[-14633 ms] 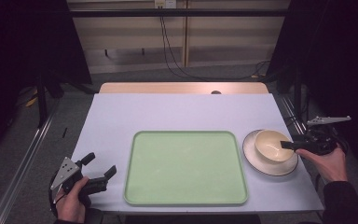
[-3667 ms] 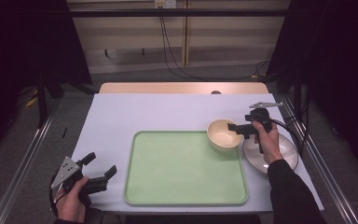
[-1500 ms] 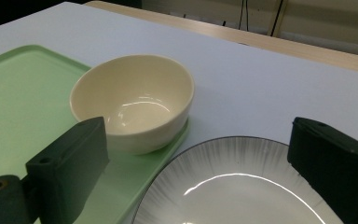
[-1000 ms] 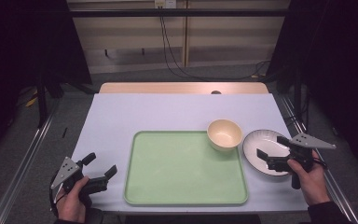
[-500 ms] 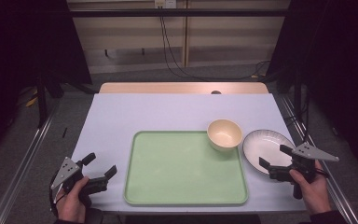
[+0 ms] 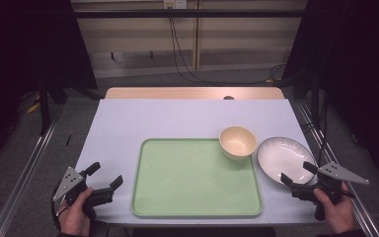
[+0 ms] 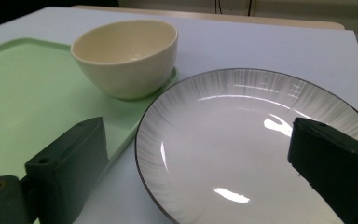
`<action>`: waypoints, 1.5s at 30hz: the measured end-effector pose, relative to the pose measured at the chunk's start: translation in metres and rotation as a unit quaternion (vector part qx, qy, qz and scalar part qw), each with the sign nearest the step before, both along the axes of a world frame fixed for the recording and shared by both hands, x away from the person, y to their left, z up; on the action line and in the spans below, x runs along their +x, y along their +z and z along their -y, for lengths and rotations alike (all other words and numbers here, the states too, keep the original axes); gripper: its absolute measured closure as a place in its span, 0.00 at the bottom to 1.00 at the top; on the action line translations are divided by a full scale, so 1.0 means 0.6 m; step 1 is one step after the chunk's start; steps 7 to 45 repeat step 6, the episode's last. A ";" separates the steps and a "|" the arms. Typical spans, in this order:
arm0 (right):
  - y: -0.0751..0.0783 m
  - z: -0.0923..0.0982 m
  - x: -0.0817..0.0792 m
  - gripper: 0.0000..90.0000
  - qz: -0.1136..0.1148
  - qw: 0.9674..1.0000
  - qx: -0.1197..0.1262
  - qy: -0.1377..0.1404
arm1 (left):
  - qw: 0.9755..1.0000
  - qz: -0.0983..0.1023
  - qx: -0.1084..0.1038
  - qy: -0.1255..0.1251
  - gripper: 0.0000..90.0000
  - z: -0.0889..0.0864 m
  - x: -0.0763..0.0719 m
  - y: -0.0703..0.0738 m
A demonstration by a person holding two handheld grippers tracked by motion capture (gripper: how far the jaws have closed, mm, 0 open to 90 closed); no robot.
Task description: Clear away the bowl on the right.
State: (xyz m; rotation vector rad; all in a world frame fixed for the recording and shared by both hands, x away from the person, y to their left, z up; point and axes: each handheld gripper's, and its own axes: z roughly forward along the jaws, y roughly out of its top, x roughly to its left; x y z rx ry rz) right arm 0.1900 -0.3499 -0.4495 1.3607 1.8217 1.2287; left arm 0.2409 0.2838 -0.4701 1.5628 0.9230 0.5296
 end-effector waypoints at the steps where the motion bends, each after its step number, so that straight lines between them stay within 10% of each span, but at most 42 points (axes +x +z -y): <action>1: -0.001 -0.001 0.000 0.05 -0.004 1.000 -0.005 0.003 | 1.000 0.000 -0.004 0.001 0.00 0.001 0.000 0.000; 45: -0.003 -0.007 0.003 0.04 -0.006 1.000 -0.018 0.014 | 1.000 -0.002 0.001 -0.002 0.00 0.000 0.001 -0.001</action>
